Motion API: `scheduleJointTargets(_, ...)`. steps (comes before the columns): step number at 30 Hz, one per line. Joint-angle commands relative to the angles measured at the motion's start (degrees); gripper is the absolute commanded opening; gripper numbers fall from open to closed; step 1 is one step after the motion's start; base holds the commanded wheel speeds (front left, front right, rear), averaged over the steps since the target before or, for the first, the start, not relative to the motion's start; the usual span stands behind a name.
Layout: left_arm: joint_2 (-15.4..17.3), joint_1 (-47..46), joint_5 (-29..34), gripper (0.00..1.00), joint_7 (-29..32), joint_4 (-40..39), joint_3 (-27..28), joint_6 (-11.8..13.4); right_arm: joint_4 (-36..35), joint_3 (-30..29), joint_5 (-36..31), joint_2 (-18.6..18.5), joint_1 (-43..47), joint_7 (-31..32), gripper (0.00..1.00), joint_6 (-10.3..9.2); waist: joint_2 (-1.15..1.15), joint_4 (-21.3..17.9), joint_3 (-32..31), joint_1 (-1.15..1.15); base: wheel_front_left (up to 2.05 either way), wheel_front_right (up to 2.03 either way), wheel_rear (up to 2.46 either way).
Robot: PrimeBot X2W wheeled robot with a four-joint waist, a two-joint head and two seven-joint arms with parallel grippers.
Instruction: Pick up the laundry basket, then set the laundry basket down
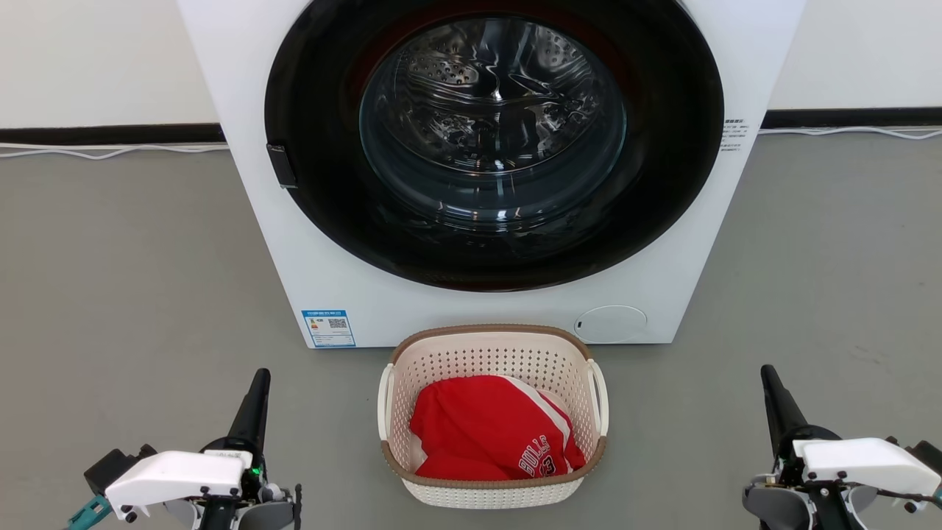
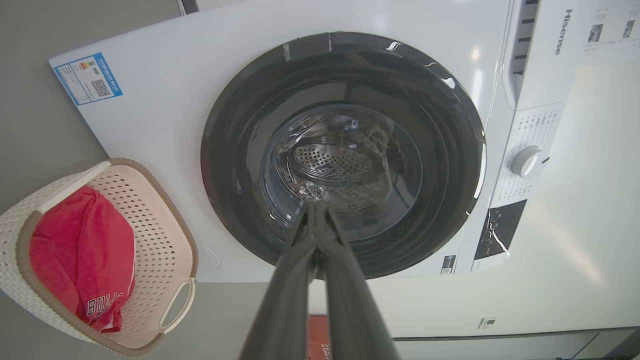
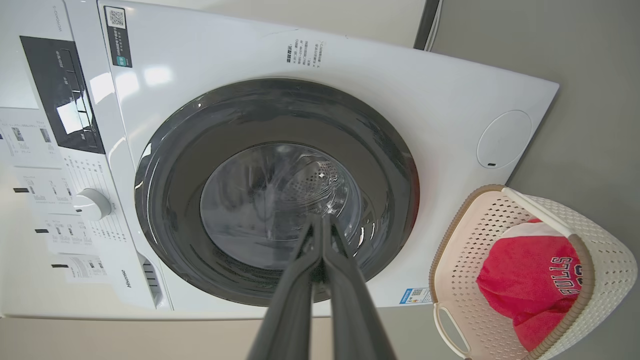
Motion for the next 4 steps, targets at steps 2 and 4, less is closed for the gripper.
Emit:
scheduleJointTargets(2,0.8,-0.6,-2.0,0.0,0.7,-2.4,1.9,-0.7,-2.7,1.0,2.4,-0.3,-1.1,0.7,0.0,0.38,0.0,0.0,0.1,0.0,0.0,0.0,0.0)
scheduleJointTargets(4,0.8,-0.5,-3.2,0.0,1.1,-2.9,2.0,-0.8,-3.2,1.0,3.8,-0.3,-1.0,1.0,0.0,0.38,0.0,0.0,0.1,0.0,0.0,0.0,0.0)
